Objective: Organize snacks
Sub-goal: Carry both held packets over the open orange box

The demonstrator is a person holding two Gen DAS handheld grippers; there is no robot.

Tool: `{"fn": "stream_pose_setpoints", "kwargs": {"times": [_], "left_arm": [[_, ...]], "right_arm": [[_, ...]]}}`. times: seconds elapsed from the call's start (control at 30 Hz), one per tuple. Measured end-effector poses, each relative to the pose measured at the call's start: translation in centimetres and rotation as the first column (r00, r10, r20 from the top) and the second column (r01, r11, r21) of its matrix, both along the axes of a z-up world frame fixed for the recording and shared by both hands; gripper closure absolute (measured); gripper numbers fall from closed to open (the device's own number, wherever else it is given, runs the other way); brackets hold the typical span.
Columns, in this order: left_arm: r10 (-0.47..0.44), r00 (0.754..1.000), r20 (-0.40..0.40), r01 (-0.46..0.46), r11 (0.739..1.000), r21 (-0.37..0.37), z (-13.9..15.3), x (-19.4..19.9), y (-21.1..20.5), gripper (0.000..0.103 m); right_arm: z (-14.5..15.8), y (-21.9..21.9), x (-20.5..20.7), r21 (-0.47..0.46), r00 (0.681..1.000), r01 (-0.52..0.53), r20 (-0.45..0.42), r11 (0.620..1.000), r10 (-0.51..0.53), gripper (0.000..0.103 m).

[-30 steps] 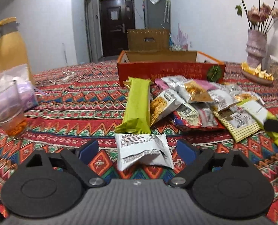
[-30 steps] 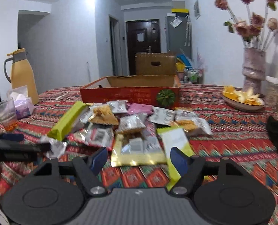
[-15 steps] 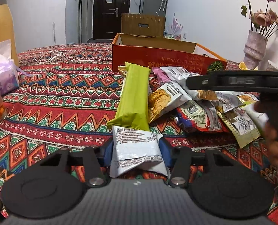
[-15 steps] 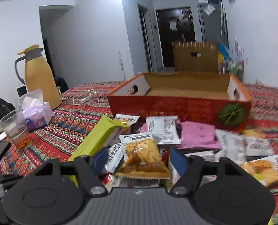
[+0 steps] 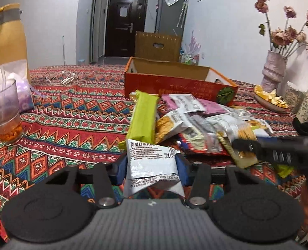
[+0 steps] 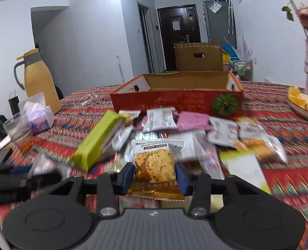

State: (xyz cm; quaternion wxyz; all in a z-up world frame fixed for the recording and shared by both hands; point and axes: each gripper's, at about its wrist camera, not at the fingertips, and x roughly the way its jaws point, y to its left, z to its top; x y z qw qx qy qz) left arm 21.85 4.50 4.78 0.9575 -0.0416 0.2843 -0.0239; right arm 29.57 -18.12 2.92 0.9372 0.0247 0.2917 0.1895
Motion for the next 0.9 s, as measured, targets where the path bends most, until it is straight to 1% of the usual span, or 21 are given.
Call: {"fn": "stream_pose_setpoints", "kwargs": {"times": [0.13, 0.27, 0.47, 0.57, 0.67, 0.9], "left_arm": [[-0.030, 0.999, 0.041, 0.030, 0.999, 0.012, 1.0, -1.5, -1.5, 0.054], [-0.055, 0.996, 0.067, 0.054, 0.998, 0.024, 1.7, -2.9, -3.2, 0.054], [-0.058, 0.994, 0.095, 0.055, 0.998, 0.036, 2.6, -4.5, -4.5, 0.054], [-0.051, 0.993, 0.108, 0.046, 0.998, 0.048, 3.1, -4.8, -4.6, 0.054], [-0.044, 0.992, 0.122, 0.037, 0.998, 0.056, 3.6, -4.9, -4.6, 0.054], [-0.039, 0.989, 0.142, 0.030, 0.997, 0.066, 4.6, -3.2, -4.4, 0.054]], "right_arm": [[0.3, -1.3, -3.6, -0.065, 0.999, 0.040, -0.016, 0.997, -0.041, 0.060], [0.7, -2.3, -6.0, -0.124, 0.996, 0.086, -0.016, 0.989, -0.089, 0.060], [1.2, -4.1, -8.4, -0.130, 0.990, 0.133, -0.025, 0.983, -0.138, 0.060], [1.4, -4.5, -8.9, -0.139, 0.988, 0.151, -0.014, 0.979, -0.154, 0.060], [1.7, -4.9, -9.0, -0.128, 0.987, 0.160, -0.009, 0.979, -0.162, 0.060], [2.7, -5.1, -7.9, -0.130, 0.986, 0.165, 0.017, 0.978, -0.164, 0.060]]}}
